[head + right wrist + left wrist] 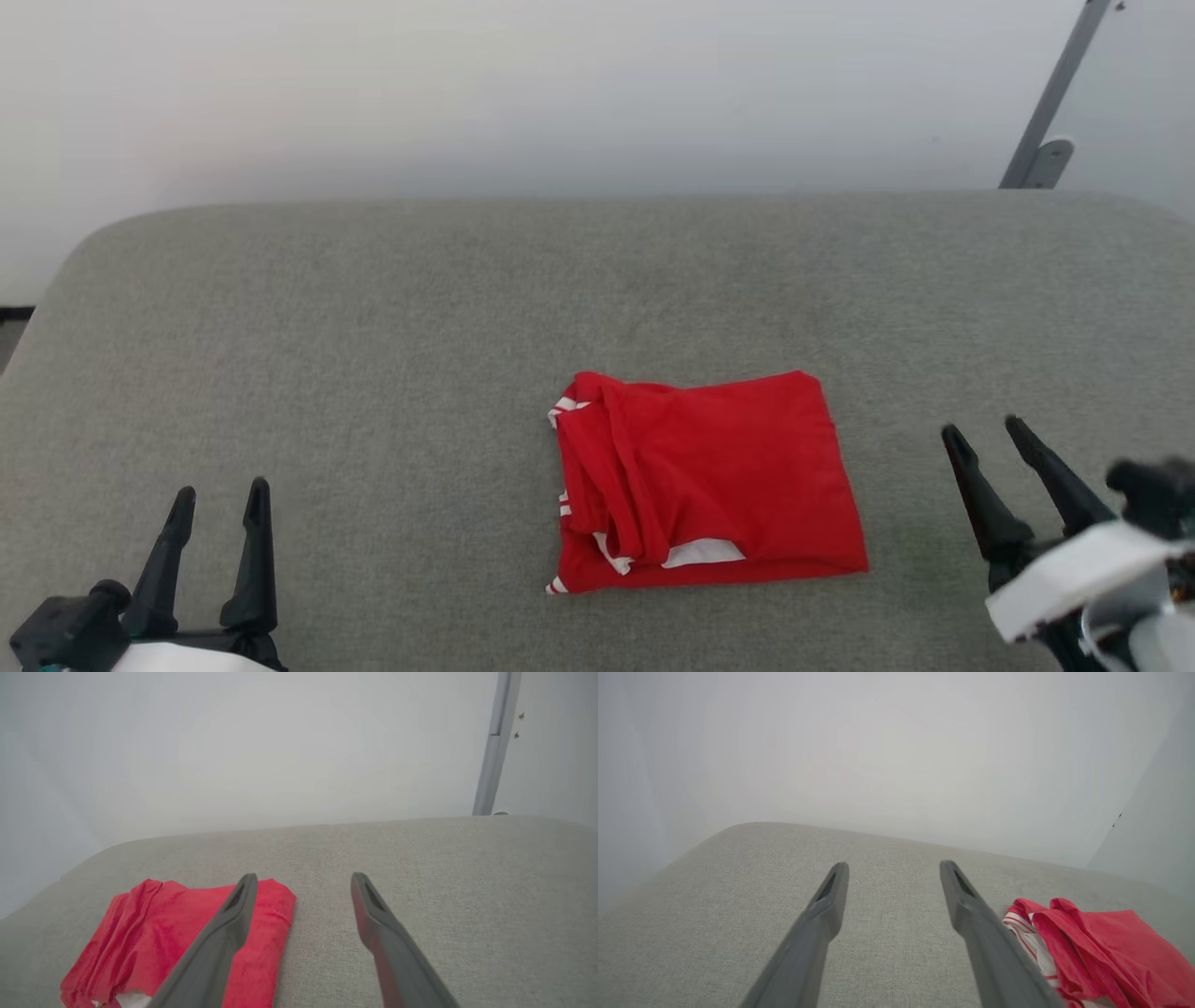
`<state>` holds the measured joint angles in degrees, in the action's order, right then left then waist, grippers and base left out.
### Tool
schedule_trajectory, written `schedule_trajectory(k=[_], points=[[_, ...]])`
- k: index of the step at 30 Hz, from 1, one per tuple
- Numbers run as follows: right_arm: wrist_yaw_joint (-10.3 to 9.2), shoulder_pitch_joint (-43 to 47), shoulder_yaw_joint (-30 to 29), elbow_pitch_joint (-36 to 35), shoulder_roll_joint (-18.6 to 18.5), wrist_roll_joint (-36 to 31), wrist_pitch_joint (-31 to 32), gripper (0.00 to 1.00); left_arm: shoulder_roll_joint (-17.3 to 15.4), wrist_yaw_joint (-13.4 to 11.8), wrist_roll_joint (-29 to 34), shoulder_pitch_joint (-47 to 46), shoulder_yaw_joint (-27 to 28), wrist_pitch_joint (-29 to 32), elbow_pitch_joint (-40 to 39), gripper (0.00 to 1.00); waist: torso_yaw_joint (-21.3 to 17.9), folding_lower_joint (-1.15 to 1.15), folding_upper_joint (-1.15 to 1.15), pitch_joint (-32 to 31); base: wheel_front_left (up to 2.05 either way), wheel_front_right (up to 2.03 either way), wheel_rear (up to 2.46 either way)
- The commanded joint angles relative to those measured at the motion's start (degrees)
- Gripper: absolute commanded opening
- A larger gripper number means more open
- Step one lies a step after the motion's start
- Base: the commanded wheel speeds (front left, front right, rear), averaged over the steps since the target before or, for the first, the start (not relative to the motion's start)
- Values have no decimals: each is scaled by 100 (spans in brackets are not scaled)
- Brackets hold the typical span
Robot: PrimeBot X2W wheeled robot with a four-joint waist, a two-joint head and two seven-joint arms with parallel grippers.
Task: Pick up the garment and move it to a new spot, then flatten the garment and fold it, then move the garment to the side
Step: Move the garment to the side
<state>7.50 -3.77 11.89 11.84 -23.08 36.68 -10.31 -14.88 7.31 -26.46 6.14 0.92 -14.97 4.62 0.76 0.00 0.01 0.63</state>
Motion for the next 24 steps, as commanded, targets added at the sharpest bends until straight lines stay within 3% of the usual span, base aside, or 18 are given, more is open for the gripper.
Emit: schedule_trajectory(k=[1, 4, 15, 20, 24], points=[[-1, -222, 130, 75, -113, 133, 273, 100, 7, 19, -8, -103, -2, -26, -26, 100, 79, 0, -1, 101, 0, 0, 0], [-1, -465, 328, 132, -225, 309, 647, 100, 38, 19, -10, -135, -16, -26, -29, 100, 140, 0, -1, 181, 0, 0, 0], [-1, -1659, 1517, 547, -1062, 972, 3323, 100, 100, 19, -108, -468, -374, -26, 99, 100, 635, 0, -1, 637, 0, 0, 0], [-1, -2068, 1765, 816, -1162, 1069, 4106, 100, 96, 19, -149, -644, -529, -25, 177, 100, 847, 0, -1, 808, 0, 0, 0], [-1, -2365, 1997, 1092, -1022, 1199, 4673, 100, 101, 19, -184, -756, -606, -26, 230, 100, 965, 0, -1, 933, 0, 0, 0]])
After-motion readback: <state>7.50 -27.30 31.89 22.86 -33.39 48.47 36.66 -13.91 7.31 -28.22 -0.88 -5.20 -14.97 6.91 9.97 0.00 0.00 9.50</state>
